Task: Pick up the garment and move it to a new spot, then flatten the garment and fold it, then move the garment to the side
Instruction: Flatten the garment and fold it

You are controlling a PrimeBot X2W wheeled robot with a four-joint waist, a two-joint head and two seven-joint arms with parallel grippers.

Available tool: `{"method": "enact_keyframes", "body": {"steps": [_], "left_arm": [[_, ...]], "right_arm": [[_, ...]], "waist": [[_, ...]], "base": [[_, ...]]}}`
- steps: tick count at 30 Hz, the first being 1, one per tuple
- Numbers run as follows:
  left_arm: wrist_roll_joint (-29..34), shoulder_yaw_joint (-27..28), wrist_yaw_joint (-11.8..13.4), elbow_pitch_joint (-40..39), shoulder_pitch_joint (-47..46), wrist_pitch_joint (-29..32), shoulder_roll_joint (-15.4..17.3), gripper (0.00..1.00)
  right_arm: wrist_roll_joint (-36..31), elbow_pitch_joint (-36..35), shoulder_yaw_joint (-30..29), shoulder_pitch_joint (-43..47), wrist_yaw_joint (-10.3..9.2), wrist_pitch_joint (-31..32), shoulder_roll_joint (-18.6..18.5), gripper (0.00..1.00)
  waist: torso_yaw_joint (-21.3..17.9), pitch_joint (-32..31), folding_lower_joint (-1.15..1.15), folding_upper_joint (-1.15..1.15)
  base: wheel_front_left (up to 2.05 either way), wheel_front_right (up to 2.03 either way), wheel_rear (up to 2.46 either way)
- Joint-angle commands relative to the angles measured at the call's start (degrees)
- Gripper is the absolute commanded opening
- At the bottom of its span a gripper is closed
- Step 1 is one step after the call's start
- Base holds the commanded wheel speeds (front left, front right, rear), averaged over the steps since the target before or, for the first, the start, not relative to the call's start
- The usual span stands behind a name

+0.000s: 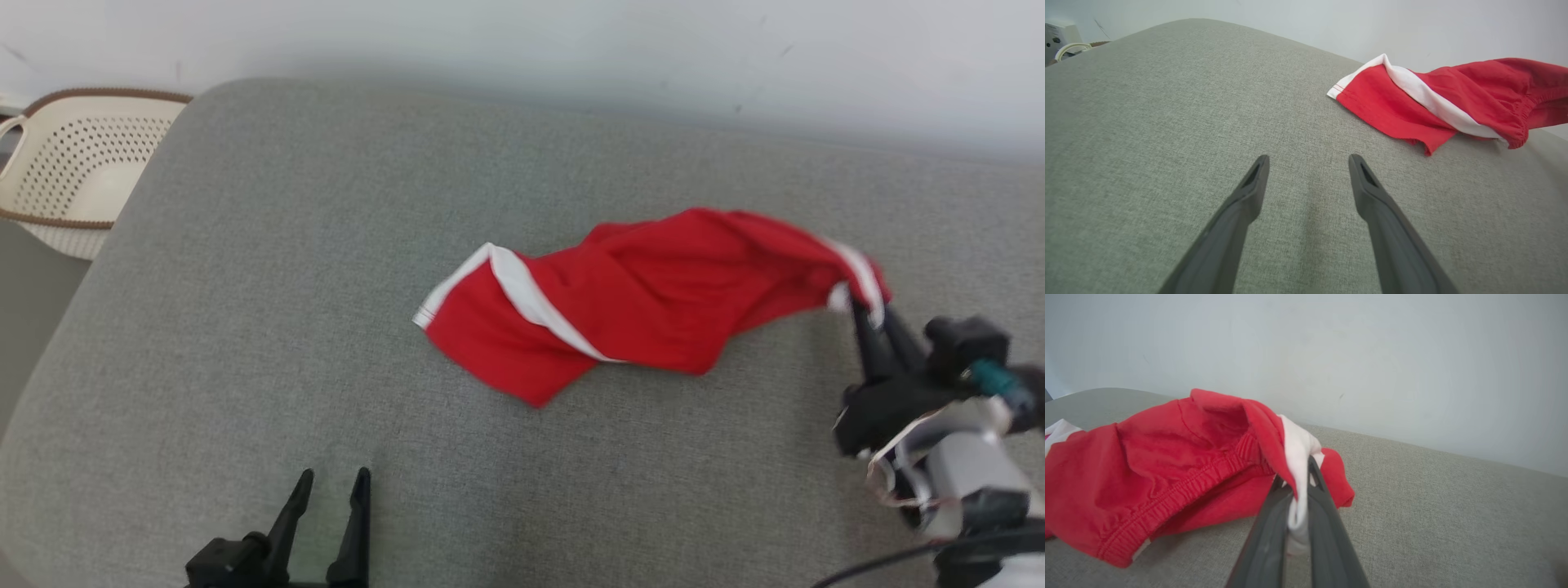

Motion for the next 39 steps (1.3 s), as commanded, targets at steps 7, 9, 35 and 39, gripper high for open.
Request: {"method": "enact_keyframes", "body": {"steps": [7,9,35,39], "left_arm": [[-1.33,-4.22,0.37,0.48,-2.83,-0.21,0.0,1.0],[-1.49,-4.93,0.65,0.36,-3.16,-0.21,0.05,1.0],[-0.73,-5.01,0.74,0.12,-1.76,-0.21,0.03,1.0],[-0.65,-5.02,0.59,0.19,-1.69,-0.21,0.01,1.0]], "right_arm": [[-2.65,13.87,-5.14,-10.81,-0.05,-0.04,-5.85,1.0],[-3.35,16.87,-7.59,-12.94,-0.05,-0.03,-6.79,1.0],[4.59,-0.59,3.78,3.07,-0.05,-0.03,-0.51,1.0],[6.88,-0.61,8.15,4.48,-0.05,-0.03,-1.25,1.0]], "waist": [[3.96,3.74,-0.01,0.0],[4.8,4.35,-0.01,0.0],[2.63,2.27,-0.01,0.0],[3.66,2.67,-0.01,0.0]], "base": [[0.0,0.0,0.0],[0.0,0.0,0.0],[0.0,0.0,0.0],[0.0,0.0,0.0]]}}
